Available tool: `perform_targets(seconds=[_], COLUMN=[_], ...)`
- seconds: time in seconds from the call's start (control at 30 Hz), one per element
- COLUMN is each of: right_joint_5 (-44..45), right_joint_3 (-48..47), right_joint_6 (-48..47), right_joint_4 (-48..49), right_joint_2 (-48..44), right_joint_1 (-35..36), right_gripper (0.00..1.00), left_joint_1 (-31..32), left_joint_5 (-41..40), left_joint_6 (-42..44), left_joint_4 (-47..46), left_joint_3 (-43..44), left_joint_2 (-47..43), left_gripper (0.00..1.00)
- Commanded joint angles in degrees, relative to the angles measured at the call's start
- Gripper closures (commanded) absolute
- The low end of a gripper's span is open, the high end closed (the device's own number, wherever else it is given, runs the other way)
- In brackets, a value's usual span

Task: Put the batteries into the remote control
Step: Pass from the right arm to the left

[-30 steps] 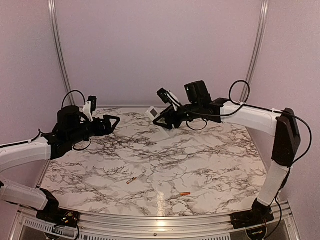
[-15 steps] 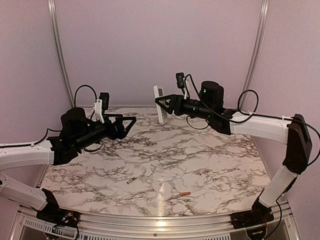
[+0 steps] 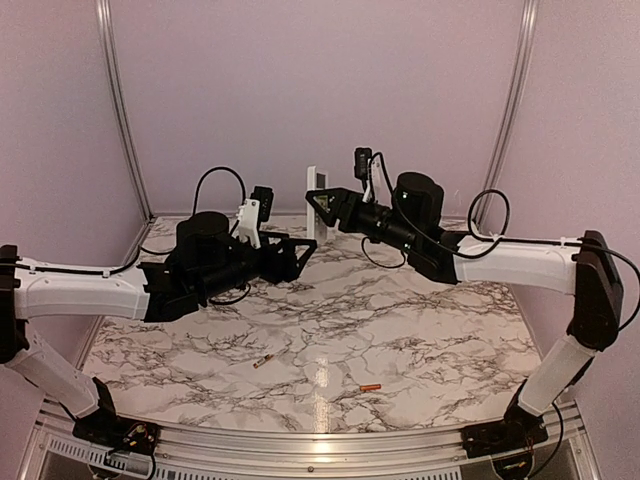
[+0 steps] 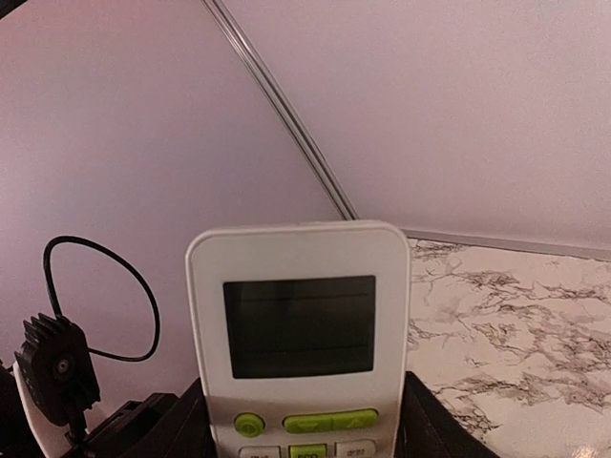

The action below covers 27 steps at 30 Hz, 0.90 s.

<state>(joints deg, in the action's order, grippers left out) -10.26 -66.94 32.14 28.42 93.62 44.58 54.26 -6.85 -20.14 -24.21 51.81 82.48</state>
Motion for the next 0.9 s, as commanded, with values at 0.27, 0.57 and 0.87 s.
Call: perform_targets(seconds=[0.27,0.57,0.87], right_joint_5=[4.5,4.9,6.1], right_joint_3=[2.4,3.4,5.6], right_joint_6=[2.9,3.3,-1.8], right_joint_4=[6.4,7.6,3.6], right_joint_2=[-1.9,-1.8,-8.0], right_joint_1=[2.6,2.9,2.7], right_gripper=[0.55,0.51,0.02], left_joint_1=[0.8,1.2,1.2], left_joint_5=[-5.9,-8.3,-13.8], left_joint_6=[0.2,0.1,6.6], left_joint_4=[6.3,7.8,10.0], left_joint_3=[8.2,10.2,9.0], left_joint_2=[6.6,8.4,5.4], left_gripper=[0.40,0.77,0.92])
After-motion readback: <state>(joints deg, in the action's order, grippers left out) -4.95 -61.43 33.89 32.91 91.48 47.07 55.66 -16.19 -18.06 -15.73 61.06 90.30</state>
